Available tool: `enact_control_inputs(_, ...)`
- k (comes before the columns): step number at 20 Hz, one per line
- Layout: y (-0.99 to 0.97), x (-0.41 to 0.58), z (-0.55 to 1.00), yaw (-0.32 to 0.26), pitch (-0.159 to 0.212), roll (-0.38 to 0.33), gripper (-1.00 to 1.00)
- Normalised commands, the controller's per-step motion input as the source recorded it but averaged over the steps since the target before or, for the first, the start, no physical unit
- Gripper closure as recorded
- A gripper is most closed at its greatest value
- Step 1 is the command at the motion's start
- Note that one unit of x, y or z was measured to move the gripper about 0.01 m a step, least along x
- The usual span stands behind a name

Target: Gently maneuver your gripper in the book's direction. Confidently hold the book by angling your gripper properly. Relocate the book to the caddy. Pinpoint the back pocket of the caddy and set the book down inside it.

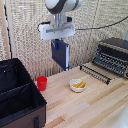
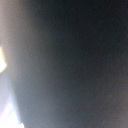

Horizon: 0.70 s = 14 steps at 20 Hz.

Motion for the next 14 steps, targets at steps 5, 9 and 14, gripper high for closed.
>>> enact_control_inputs(5, 0.0, 0.021, 0.57, -0.345, 0.0, 0.001, 1.0)
enact_control_inputs(9, 0.01, 0.0, 0.47, -0.339, 0.0, 0.018, 1.0)
enact_control_inputs(14, 0.01, 0.001, 0.38, -0.344, 0.0, 0.049, 1.0)
